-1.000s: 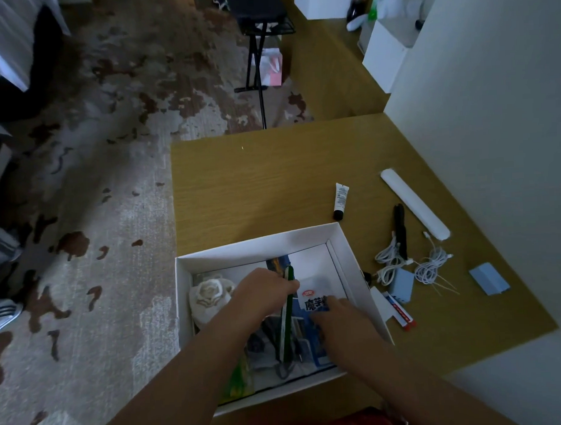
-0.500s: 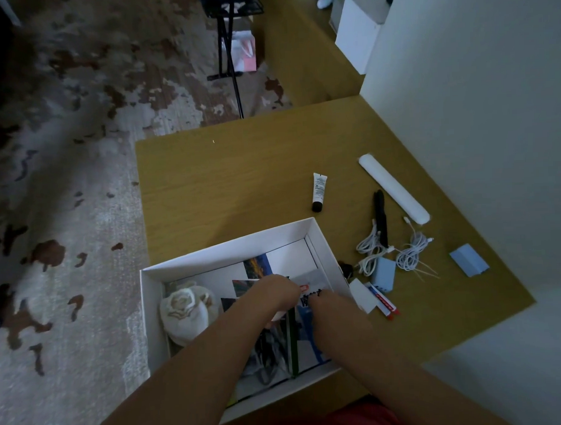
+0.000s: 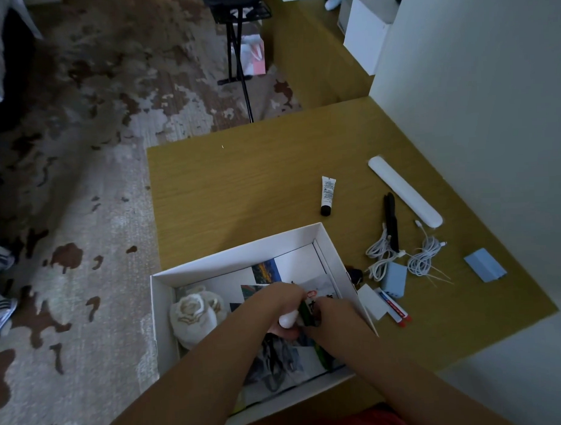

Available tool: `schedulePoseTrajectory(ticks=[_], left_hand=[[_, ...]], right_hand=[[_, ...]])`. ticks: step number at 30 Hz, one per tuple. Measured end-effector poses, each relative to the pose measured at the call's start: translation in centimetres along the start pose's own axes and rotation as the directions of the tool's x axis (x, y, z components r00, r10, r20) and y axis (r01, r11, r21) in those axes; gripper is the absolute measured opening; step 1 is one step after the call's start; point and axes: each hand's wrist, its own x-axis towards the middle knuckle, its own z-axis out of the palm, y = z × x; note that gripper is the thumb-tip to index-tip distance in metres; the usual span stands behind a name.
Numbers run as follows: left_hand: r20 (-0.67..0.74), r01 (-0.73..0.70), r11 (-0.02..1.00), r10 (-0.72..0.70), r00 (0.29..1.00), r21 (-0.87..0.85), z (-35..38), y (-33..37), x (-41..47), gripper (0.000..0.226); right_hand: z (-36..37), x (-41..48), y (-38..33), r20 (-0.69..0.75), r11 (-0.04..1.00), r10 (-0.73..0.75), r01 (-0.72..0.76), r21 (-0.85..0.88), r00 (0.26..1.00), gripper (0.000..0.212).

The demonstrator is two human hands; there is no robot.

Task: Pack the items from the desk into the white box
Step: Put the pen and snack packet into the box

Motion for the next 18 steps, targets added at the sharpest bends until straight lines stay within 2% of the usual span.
schedulePoseTrajectory(ticks=[1,3,4,5,6,7,10,12,15,18], left_hand=[[-0.022,-0.012,0.993,0.01,1.0,-0.114,-0.1,-0.1,0.3,0.011],[-0.093,-0.104,0.991,0.112,0.989,0.089,-0.2,-0.7,1.1,0.017],[-0.121,-0.145,0.983,0.159,0.98,0.114,-0.3,-0.7,0.9,0.023],[-0.135,-0.224,0.945,0.261,0.956,0.237,-0.5,-1.0,0.5,0.028],[-0.148,-0.229,0.935,0.276,0.95,0.27,-0.5,-1.1,0.7,0.03],[-0.116,-0.255,0.891,0.318,0.941,0.377,-0.6,-1.2,0.6,0.029],[-0.113,-0.23,0.902,0.288,0.951,0.364,-0.9,-1.0,0.5,0.023],[-0.109,-0.271,0.885,0.333,0.937,0.378,-1.2,-1.3,0.4,0.026],[-0.093,-0.425,0.786,0.514,0.853,0.449,-1.2,-2.7,0.3,0.032],[-0.031,-0.408,0.731,0.505,0.863,0.548,-0.7,-3.3,0.5,0.032]], right_hand=[[0.0,0.0,0.0,0.012,1.0,0.017,-0.017,-0.02,1.0,0.023],[-0.1,0.1,-0.1,0.006,0.998,0.031,-0.031,-0.061,0.999,0.014],[-0.2,0.0,-0.2,-0.006,0.997,0.033,-0.033,-0.073,0.999,0.015],[-0.3,0.0,-0.2,-0.013,0.996,0.042,-0.043,-0.077,0.999,0.024],[-0.3,-0.1,-0.2,-0.006,0.996,0.044,-0.045,-0.079,0.999,0.031],[-0.3,-0.2,-0.2,0.008,0.996,0.044,-0.043,-0.078,0.999,0.034],[-0.7,-0.6,-0.3,0.008,0.998,0.032,-0.032,-0.061,0.999,0.029],[-0.8,-1.1,-0.3,-0.036,0.999,0.028,-0.029,-0.032,0.999,0.022],[-0.9,-1.5,-0.2,-0.156,0.998,-0.015,0.023,0.054,0.988,0.025],[-1.2,-1.9,-0.2,-0.279,0.974,-0.086,0.14,0.179,0.956,0.02]])
